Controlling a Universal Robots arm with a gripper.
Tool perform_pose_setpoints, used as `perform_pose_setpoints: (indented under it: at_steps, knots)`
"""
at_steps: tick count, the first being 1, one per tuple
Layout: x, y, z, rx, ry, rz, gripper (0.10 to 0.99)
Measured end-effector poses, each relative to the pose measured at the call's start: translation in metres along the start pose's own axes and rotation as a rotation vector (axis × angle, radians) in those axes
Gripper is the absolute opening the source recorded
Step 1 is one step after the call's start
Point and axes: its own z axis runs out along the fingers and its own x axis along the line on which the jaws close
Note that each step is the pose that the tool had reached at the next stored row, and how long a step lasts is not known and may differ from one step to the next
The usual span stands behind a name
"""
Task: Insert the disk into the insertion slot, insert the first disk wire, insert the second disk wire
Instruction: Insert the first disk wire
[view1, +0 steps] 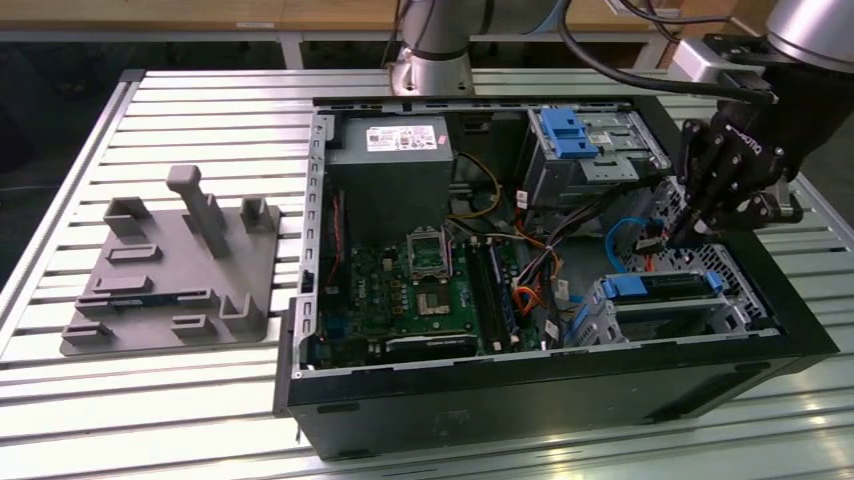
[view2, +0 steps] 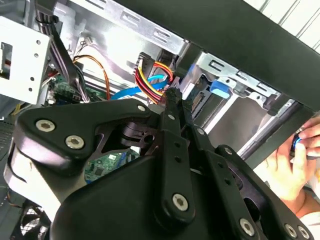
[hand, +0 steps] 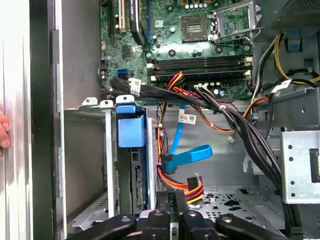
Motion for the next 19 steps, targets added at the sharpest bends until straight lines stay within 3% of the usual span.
perform_pose_setpoints:
  at_steps: [2,7,10,12,19]
  knots:
    - [0.0032,-0.0002,0.0004,0.000,-0.0072,0.000,0.165]
    - [0.0036,-0.0002,0.0004,0.000,-0.0097,0.000,0.165]
    - [0.0087,-0.0005,0.0008,-0.002,-0.0334,-0.002,0.165]
    - [0.0124,-0.0008,0.0011,-0.002,-0.0439,-0.002,0.165]
    - [0.0258,-0.0012,0.0001,-0.003,-0.0582,-0.003,0.165]
